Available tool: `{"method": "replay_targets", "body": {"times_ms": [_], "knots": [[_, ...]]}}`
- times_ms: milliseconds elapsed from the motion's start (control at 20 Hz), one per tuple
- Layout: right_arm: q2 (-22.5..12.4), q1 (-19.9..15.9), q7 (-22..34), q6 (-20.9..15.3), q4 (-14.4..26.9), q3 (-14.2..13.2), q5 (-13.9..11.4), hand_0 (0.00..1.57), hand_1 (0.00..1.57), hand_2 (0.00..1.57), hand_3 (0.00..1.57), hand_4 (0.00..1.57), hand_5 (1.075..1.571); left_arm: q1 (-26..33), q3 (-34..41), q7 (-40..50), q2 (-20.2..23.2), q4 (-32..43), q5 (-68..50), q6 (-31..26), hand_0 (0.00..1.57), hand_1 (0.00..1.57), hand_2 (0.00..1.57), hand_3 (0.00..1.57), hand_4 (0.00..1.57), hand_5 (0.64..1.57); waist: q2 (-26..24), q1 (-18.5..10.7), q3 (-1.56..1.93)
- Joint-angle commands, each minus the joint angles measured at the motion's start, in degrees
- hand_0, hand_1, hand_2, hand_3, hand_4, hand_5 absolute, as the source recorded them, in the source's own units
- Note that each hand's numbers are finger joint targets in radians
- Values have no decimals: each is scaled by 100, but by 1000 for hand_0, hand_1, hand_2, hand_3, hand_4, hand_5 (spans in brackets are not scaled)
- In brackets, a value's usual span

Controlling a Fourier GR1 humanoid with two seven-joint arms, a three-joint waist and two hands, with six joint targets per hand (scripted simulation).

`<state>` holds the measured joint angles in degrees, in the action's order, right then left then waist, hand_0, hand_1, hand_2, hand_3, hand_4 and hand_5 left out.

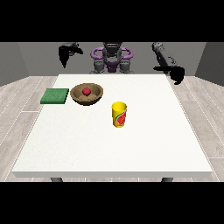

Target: Pick the cup and pour the ball into the bowl, then pick the bowl and place it on the pad

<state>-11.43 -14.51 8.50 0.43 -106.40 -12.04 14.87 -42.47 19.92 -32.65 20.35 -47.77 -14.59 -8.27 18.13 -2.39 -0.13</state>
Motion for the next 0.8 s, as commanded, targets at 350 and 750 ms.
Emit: {"method": "replay_targets", "body": {"times_ms": [350, 750], "knots": [[293, -355, -1254, 293, 2477, -201, -2, 0, 0, 0, 0, 415, 1570, -1034, -35, 1658, 1384, -398, -117, -483, 0, 0, 0, 0, 0, 1523, 49, -238, 22], [-81, -978, -2244, 972, 4204, -674, 290, 0, 0, 0, 0, 277, 1571, -1397, 177, 1909, 1928, -621, -292, -589, 0, 0, 0, 0, 0, 1548, 459, -81, 20]]}}
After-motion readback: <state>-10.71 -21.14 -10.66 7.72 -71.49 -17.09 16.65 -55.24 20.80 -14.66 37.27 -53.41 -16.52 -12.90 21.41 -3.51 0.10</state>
